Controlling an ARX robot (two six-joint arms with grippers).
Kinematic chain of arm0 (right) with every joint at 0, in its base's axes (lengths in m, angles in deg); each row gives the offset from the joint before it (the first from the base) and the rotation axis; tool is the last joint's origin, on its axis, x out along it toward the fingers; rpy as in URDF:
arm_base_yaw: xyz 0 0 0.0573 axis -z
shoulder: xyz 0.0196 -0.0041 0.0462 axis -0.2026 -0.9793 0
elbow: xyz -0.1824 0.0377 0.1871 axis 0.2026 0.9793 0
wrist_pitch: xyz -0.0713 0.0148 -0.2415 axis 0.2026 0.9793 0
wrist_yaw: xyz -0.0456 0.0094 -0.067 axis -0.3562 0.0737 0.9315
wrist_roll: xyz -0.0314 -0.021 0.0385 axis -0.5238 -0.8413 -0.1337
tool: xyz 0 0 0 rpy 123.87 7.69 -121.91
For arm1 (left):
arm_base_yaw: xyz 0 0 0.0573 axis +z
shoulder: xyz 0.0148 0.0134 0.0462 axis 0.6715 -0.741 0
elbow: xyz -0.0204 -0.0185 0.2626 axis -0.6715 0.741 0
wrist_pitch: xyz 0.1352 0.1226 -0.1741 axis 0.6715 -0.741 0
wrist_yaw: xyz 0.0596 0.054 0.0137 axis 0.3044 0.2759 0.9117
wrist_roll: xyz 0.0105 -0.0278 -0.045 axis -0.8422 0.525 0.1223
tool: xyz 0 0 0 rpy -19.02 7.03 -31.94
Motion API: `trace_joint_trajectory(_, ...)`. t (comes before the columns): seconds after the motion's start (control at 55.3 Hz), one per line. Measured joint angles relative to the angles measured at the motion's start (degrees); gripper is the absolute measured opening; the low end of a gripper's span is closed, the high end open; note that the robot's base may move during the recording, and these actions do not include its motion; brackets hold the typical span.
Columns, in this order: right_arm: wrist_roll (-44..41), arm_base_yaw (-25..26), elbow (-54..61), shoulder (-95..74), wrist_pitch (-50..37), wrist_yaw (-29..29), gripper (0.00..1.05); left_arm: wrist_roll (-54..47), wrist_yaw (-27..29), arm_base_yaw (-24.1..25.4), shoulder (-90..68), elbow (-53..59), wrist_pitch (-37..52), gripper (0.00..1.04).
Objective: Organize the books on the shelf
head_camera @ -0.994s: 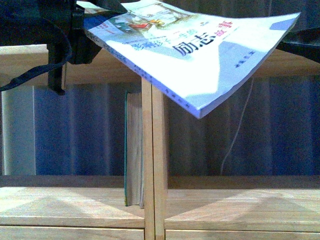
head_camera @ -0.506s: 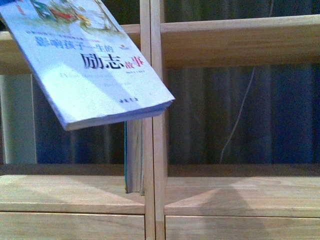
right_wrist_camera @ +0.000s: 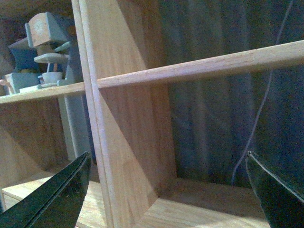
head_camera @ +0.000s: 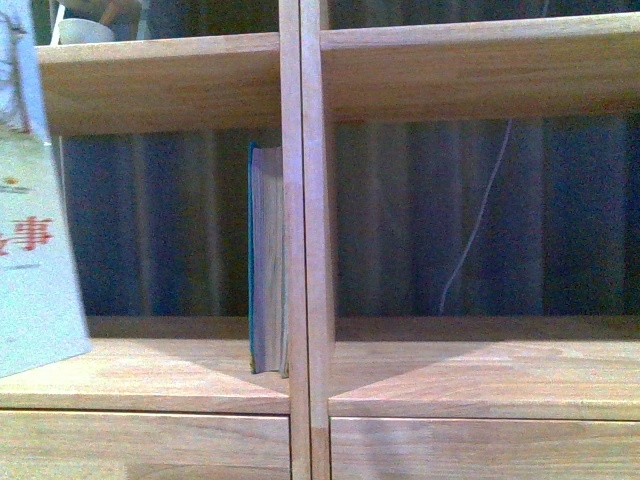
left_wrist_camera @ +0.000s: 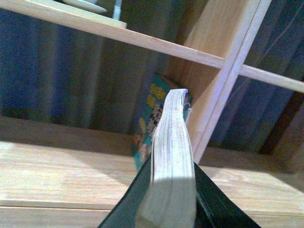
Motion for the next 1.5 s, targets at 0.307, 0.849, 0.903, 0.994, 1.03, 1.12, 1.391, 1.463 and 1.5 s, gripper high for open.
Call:
trace_joint_trajectory(0.307,-17.1,-6.6,10.4,13.3,31.6,22.3,0.39,-13.8,1.1,3.5,9.6,6.1,-2.2,0.16)
trace_joint_trajectory(0.849,-18.4,-9.7,26.0,25.9,28.5,24.0,0.03,-20.5,-9.6,17.3,0.3,8.3,10.5,0.16)
trace_joint_trajectory(0.903,-18.4,-9.7,27.0,27.3,28.8,24.0,0.03,-20.7,-9.8,18.0,-1.9,8.3,11.9,0.16)
trace_joint_trajectory(0.994,-18.4,-9.7,28.1,28.9,29.3,24.0,0.03,-20.8,-10.1,18.2,-4.2,8.2,13.4,0.16)
trace_joint_trajectory(1.03,-18.4,-9.7,28.5,29.6,29.6,24.0,0.03,-20.8,-10.2,18.2,-5.4,7.9,13.8,0.16)
trace_joint_trajectory(1.12,-18.4,-9.7,29.5,31.5,30.6,24.0,0.03,-20.9,-9.9,17.7,-8.3,6.2,14.6,0.16)
trace_joint_trajectory(1.391,-18.4,-9.7,31.5,36.4,33.5,24.0,0.03,-23.9,-10.6,14.1,-15.6,0.2,18.3,0.16)
trace_joint_trajectory(1.463,-18.4,-9.7,31.8,37.4,34.2,24.0,0.03,-24.3,-11.0,13.7,-18.6,-1.2,19.9,0.16)
trace_joint_trajectory(1.5,-18.4,-9.7,32.3,38.0,33.6,24.0,0.03,-24.6,-11.2,13.6,-20.0,-1.7,20.6,0.16)
